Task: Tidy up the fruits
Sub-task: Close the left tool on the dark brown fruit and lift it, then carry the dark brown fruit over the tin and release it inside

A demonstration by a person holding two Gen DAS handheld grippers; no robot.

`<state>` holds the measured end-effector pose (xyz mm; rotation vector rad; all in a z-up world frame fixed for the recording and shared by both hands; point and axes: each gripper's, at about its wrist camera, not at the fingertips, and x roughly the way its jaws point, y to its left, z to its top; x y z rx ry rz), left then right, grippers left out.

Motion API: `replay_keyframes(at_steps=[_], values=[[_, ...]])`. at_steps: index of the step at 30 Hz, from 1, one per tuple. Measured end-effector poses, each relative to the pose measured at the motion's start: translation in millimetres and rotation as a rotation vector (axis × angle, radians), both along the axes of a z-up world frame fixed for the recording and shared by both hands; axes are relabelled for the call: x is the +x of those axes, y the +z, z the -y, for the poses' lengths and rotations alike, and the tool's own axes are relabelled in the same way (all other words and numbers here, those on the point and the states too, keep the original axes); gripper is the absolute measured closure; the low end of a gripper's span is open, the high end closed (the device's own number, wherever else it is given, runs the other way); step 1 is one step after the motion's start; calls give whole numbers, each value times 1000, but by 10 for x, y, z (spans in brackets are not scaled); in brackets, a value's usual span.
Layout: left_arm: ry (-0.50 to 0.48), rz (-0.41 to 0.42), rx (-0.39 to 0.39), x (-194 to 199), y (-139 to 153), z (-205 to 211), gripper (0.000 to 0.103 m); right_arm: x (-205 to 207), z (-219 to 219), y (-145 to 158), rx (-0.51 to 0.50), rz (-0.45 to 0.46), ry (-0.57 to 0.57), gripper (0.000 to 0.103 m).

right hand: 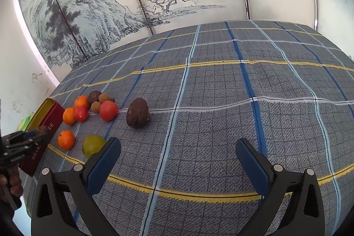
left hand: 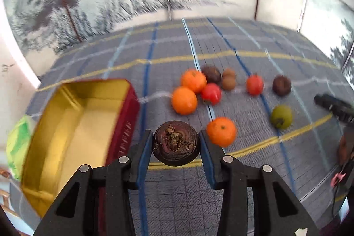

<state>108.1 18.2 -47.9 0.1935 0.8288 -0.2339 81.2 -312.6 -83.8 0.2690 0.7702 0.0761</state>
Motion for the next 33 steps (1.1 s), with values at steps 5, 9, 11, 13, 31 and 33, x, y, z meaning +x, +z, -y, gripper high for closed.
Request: replay_keyframes(at_steps=[5, 9, 11, 13, 31, 33], values=[[46, 90, 60, -47, 279, -99, 65, 26, -12, -20, -12, -14, -3, 0], [69, 105, 85, -29, 371, -252, 65, 55, -32, -36, -26, -28, -5, 0], [79, 108, 101, -24, 391, -347, 65, 74, -51, -49, -35, -38, -4, 0], [89, 116, 128, 12, 399, -432, 65, 84, -67, -61, -43, -46, -4, 0], [156, 1, 289, 768, -96, -1077, 65, 191, -135, -148, -89, -99, 1, 0], [161, -13, 291, 830, -140, -1119, 65, 200, -143, -151, -90, -102, 4, 0]])
